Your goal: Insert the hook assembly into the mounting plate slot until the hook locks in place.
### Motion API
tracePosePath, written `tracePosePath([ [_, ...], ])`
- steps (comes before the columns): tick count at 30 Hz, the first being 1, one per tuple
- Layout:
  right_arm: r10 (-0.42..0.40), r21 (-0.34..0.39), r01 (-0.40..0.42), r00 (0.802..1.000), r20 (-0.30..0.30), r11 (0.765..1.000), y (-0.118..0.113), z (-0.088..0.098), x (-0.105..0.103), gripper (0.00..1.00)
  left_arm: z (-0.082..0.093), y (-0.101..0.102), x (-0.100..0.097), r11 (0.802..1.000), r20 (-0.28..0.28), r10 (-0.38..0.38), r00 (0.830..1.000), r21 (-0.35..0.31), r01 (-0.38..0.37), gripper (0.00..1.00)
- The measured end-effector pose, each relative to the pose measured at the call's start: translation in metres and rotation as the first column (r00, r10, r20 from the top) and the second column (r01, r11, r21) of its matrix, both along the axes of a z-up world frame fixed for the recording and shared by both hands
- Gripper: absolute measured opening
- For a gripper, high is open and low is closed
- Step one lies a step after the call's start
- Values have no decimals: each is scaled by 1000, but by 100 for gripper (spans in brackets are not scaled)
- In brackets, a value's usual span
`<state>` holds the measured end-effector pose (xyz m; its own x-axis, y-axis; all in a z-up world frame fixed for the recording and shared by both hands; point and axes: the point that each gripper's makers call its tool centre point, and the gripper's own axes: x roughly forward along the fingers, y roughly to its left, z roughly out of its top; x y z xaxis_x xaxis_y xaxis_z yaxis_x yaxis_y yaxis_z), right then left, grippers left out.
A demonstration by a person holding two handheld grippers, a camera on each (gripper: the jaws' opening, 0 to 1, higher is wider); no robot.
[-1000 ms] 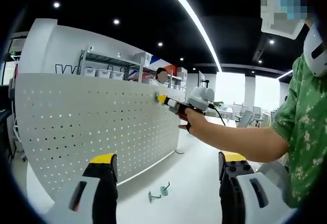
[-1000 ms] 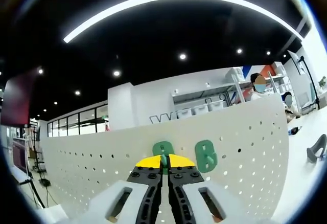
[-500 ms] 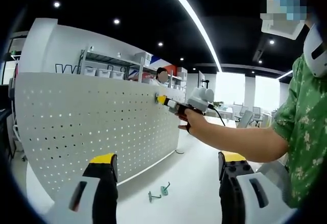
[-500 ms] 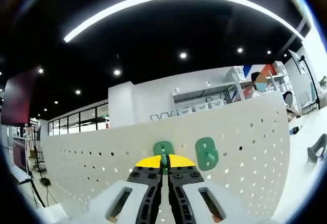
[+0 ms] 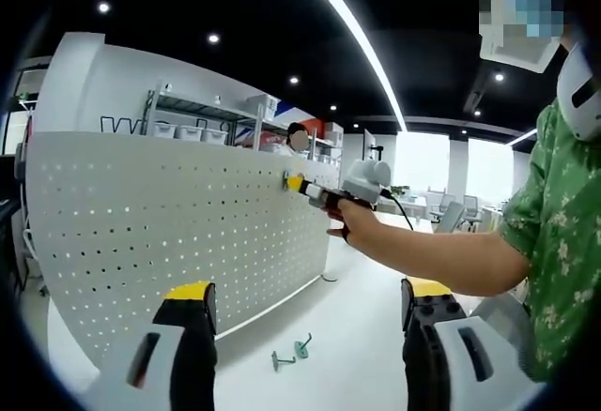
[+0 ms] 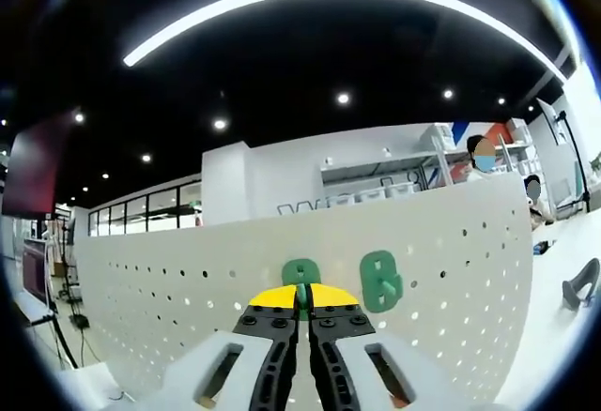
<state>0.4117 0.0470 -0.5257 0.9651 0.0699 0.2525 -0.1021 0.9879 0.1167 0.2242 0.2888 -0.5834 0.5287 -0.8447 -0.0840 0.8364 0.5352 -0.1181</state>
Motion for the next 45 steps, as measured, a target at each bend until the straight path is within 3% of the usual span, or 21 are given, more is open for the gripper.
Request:
tracePosePath([
  [9, -8, -43, 7, 1000, -30, 999, -1, 1, 1, 2, -1, -1, -1, 1000, -1, -3, 1000, 4, 3, 83],
  [23, -36, -136, 36, 999, -2, 990, 2, 18, 1, 5, -1, -2, -2, 1000, -3, -7, 1000, 4, 7, 82],
  [36, -19, -192, 16, 1000, -16, 981, 5, 16, 1, 3, -1, -4, -3, 1000, -3, -12, 1000, 2, 12, 81],
  [38, 2, -195, -13, 999, -54, 981, 9, 6, 2, 3, 0, -4, -3, 1000, -1, -12, 1000, 1, 12, 81],
  [45, -7, -188, 0, 999, -36, 982, 5, 5, 2, 3, 0, -3, -3, 1000, -1, -11, 1000, 4, 11, 80],
])
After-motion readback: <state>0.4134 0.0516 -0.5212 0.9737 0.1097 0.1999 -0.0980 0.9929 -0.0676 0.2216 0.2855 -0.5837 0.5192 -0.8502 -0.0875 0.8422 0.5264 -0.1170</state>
